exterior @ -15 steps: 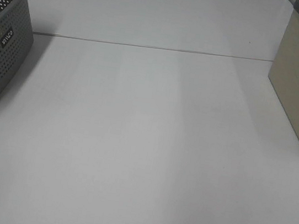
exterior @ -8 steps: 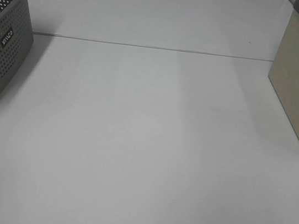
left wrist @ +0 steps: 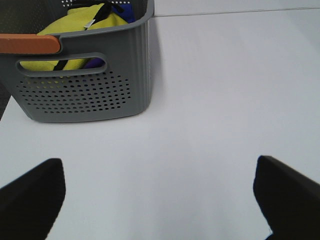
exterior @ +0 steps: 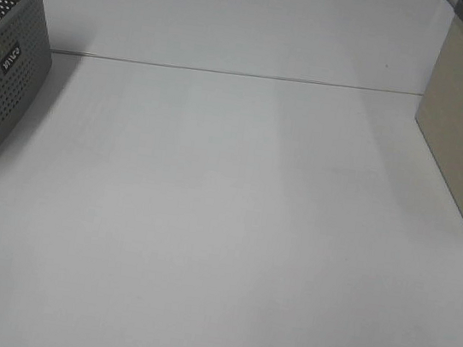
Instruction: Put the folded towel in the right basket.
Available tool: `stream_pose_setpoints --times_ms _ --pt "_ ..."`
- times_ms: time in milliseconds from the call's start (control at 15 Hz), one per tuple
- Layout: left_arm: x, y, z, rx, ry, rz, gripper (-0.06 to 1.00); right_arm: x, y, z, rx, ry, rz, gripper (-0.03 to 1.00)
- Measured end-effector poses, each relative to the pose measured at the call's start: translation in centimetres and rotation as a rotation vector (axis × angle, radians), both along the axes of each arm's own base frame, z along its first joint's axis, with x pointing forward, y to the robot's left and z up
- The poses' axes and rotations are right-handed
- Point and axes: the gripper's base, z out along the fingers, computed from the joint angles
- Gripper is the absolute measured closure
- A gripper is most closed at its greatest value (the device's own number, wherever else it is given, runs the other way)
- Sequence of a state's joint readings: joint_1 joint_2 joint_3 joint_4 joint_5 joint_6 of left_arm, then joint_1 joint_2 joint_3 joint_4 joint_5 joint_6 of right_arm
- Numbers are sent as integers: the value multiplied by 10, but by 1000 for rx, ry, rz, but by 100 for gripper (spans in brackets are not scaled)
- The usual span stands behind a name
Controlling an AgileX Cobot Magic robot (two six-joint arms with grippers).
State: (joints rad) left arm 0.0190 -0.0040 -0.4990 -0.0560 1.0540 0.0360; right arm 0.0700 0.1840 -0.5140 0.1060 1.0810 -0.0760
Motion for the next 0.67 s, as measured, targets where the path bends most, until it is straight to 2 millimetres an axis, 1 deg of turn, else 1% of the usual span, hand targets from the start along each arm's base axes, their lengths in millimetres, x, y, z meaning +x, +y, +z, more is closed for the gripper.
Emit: stream_pose_setpoints --times_ms 67,200,667 --pt "0 0 0 0 0 0 -3 -12 -1 1 4 -89 1 24" --pt "0 0 0 0 0 0 -3 -23 -2 1 7 -158 2 24" --pt "0 0 0 0 0 0 -3 -23 -2 2 3 -167 5 24"
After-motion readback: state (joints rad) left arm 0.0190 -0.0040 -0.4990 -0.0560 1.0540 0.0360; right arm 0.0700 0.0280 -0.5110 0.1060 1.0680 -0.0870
